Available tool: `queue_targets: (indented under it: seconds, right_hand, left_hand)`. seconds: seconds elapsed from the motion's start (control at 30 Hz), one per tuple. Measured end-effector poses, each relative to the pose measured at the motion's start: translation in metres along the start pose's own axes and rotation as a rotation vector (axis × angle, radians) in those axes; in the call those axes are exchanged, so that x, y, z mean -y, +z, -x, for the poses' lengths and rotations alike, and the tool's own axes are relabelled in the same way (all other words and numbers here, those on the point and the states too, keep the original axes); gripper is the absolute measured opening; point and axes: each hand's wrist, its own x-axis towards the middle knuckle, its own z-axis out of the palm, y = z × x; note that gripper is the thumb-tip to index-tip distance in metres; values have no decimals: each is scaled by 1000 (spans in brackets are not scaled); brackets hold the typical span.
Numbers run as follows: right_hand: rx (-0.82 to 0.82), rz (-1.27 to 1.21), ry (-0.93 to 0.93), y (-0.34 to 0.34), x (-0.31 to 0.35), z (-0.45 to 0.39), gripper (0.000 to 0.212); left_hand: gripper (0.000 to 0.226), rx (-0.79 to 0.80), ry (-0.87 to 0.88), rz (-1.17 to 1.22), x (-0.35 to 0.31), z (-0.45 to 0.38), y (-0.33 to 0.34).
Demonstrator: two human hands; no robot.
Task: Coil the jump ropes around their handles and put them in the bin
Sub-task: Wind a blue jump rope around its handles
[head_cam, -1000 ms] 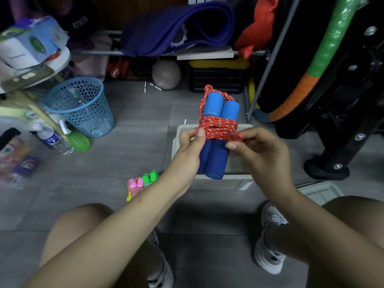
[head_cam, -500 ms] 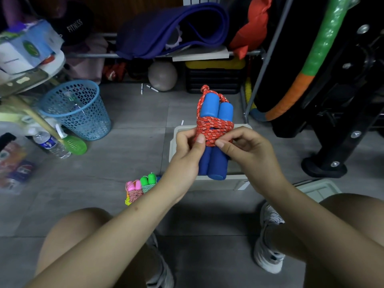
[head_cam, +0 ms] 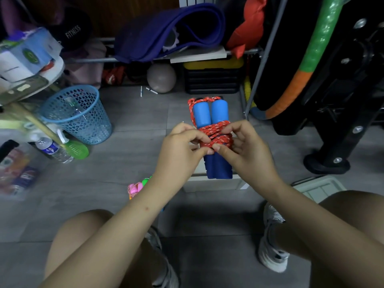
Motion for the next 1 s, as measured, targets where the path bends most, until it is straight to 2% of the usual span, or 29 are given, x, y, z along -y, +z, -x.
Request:
queue_targets:
  seconds: [0.2, 0.33, 0.43, 0.6, 0.7, 0.8, 0.87, 1.0]
  right_hand:
    - [37, 53, -6, 0, 1, 2, 33]
    - [79, 10, 30, -1, -4, -2, 27]
    - [97, -65, 50, -3, -4, -4, 20]
    - [-1, -238, 101, -1, 0, -10, 13]
    - [-45, -298, 175, -2, -1, -11, 18]
    - [-52, -311, 201, -6, -2, -13, 19]
    - [-28, -303, 211, -7, 0, -12, 16]
    - [3, -294, 241, -4, 2, -8, 13]
  left_hand:
    - [24, 220, 45, -133, 5, -7, -9]
    - [20, 304, 161, -193, 12, -5, -9]
    - [16, 249, 239, -196, 15, -3, -6]
    - [18, 25, 391, -326, 17, 1, 4]
    - [18, 73, 421, -275, 17, -3, 3]
    - [18, 100, 375, -173, 15, -3, -1]
    - [18, 87, 368, -198, 14, -3, -3]
    - [18, 18, 483, -322, 16, -5, -3]
